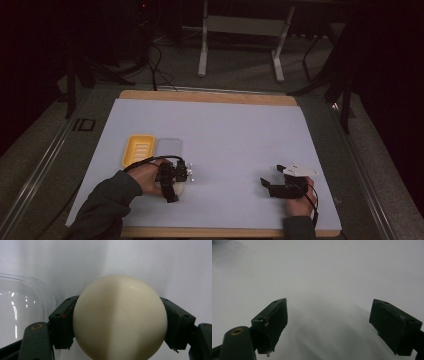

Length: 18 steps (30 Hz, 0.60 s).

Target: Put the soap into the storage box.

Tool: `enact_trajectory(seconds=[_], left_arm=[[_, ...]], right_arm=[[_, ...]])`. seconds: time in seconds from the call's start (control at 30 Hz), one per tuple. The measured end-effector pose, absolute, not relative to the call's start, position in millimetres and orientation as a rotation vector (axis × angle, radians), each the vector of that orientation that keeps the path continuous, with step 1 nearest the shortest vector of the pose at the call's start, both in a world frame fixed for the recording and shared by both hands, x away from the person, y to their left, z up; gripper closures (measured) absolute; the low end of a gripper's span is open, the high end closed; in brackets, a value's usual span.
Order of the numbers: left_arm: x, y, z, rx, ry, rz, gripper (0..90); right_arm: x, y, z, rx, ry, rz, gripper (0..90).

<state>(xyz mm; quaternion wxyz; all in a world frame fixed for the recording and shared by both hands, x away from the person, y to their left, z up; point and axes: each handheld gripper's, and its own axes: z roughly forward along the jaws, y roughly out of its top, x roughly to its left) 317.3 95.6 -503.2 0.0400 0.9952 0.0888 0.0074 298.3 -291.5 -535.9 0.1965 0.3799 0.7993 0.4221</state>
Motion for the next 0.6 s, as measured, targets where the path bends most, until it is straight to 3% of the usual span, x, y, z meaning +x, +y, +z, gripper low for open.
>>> enact_trajectory(seconds=[0.6], left_arm=[[320, 103, -485, 3.014, 0.283, 0.063, 25.2]], right_arm=[[298, -291, -536, 1.063, 2.239, 1.182, 14.9]])
